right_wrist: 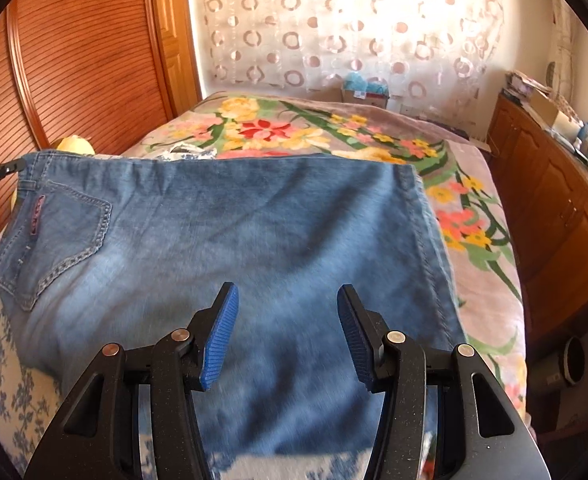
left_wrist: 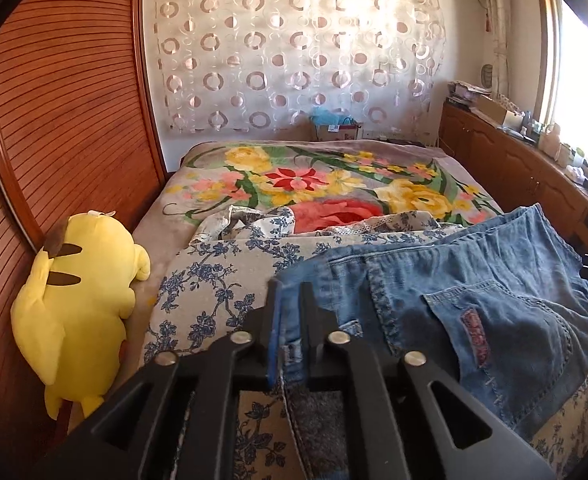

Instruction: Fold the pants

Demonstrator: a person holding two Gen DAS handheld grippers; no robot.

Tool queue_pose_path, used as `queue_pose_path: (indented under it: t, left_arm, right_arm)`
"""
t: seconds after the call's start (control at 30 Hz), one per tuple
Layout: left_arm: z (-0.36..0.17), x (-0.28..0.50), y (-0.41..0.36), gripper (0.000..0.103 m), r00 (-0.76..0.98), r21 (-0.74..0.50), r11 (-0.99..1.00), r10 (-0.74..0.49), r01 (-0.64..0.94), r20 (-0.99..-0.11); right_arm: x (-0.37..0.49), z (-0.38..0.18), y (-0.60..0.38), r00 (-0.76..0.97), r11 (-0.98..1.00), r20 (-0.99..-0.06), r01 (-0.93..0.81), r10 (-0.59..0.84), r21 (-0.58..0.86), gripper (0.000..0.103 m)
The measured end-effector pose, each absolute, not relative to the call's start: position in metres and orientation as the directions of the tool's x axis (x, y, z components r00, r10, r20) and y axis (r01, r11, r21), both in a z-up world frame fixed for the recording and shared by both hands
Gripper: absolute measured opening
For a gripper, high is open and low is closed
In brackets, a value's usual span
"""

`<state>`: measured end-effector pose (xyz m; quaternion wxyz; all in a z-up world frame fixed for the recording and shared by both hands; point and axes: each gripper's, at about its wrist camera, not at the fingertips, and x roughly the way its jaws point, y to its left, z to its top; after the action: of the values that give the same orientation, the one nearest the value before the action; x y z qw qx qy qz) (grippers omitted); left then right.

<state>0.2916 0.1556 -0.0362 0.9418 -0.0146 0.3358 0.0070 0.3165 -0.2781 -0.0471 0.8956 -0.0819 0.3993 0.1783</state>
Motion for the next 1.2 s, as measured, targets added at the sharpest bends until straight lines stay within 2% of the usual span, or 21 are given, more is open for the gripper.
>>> queue_pose_path:
  t: [0.03, 0.1, 0.17, 0.2, 0.23, 0.37, 0.73, 1.2]
  left_arm:
    - [-0.034, 0.290, 0.155, 0.019, 0.777, -0.028, 0.999, -0.005, -0.016, -0.629]
    - [-0.032, 0.285, 0.152, 0.044, 0.783, -0.032, 0.999, -0.016, -0.006, -0.622]
    - [-0.030, 0.280, 0.147, 0.050, 0.788, -0.028, 1.000, -0.027, 0.012, -0.615]
    - [-0.029, 0.277, 0.145, 0.060, 0.790, -0.024, 1.000, -0.026, 0.014, -0.612]
    - [-0.029, 0.273, 0.143, 0.066, 0.797, -0.025, 0.999, -0.033, 0.023, -0.603]
    - [-0.031, 0.264, 0.132, 0.070, 0.787, -0.039, 0.997, -0.074, 0.063, -0.612]
    - [-0.038, 0.219, 0.105, 0.070, 0.777, -0.033, 0.990, -0.126, 0.134, -0.617]
    - [-0.059, 0.157, 0.112, 0.070, 0.754, -0.021, 0.989, -0.128, 0.150, -0.645]
  right_arm:
    - [0.314, -0.046, -0.281, 0.620, 0.926, -0.743, -0.378, 0.252, -0.001, 0.052]
    - [0.306, -0.044, -0.287, 0.626, 0.931, -0.739, -0.364, 0.248, 0.004, 0.052]
    - [0.301, -0.042, -0.290, 0.631, 0.935, -0.736, -0.354, 0.244, 0.007, 0.053]
    - [0.296, -0.040, -0.289, 0.633, 0.936, -0.734, -0.352, 0.246, 0.010, 0.053]
    - [0.293, -0.040, -0.289, 0.633, 0.936, -0.733, -0.351, 0.248, 0.014, 0.053]
    - [0.276, -0.036, -0.285, 0.637, 0.934, -0.726, -0.356, 0.259, 0.021, 0.053]
    - [0.225, -0.030, -0.252, 0.648, 0.928, -0.708, -0.373, 0.281, 0.027, 0.053]
    - [0.168, -0.051, -0.206, 0.648, 0.926, -0.687, -0.365, 0.328, 0.098, 0.053]
